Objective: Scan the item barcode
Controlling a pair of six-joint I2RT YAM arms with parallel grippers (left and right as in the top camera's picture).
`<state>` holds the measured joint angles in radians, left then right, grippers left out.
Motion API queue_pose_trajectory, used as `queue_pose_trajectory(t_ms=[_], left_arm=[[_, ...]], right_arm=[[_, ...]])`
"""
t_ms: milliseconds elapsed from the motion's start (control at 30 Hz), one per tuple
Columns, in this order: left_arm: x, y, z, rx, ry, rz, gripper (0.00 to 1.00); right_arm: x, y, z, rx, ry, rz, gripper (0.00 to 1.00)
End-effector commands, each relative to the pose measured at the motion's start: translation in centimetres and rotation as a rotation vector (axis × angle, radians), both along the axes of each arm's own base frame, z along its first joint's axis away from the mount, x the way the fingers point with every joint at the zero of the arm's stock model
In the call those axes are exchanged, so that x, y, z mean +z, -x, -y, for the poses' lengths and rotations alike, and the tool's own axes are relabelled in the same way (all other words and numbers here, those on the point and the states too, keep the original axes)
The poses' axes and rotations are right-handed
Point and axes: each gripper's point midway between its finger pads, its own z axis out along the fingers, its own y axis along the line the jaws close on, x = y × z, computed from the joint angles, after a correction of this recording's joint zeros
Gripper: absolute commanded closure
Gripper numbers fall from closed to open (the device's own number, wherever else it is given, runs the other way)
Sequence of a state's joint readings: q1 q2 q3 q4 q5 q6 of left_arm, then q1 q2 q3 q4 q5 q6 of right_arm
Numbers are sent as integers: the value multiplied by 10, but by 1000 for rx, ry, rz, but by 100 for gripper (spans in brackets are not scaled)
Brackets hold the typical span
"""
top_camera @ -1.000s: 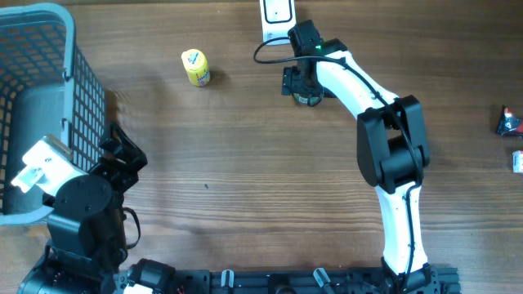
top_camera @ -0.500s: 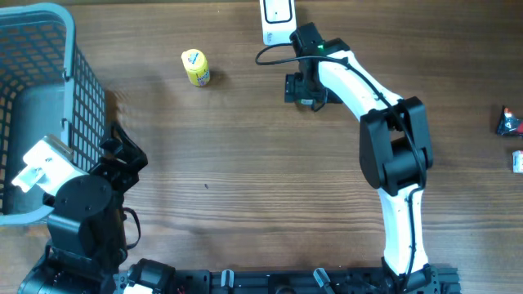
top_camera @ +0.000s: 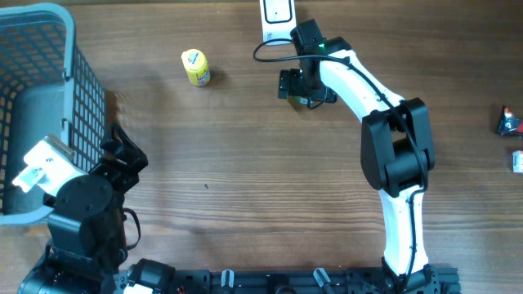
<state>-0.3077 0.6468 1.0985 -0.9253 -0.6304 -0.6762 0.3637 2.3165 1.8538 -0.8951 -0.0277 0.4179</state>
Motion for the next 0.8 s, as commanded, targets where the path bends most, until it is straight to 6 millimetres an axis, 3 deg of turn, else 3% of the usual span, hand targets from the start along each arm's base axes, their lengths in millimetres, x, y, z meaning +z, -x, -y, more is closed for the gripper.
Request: queue_pose_trajectory(t_ms=[0,267,433,567,767], left_arm=[[0,0,1,0,12,5,0],[-3,2,1,-1,8,-8,0],[-4,2,1,-4,8,-16,0],[-4,2,1,-3,7,-16,0],[-4,2,1,-3,7,-16,0]], right_arm=[[13,6,-15,-2,-91,-12,0],[12,5,-13,-20,-92,-14,0],[11,-7,6,-93,-45,22,0],[8,-19,13,-59,-24,64,0],[4,-18,13,-28,-18,56,0]])
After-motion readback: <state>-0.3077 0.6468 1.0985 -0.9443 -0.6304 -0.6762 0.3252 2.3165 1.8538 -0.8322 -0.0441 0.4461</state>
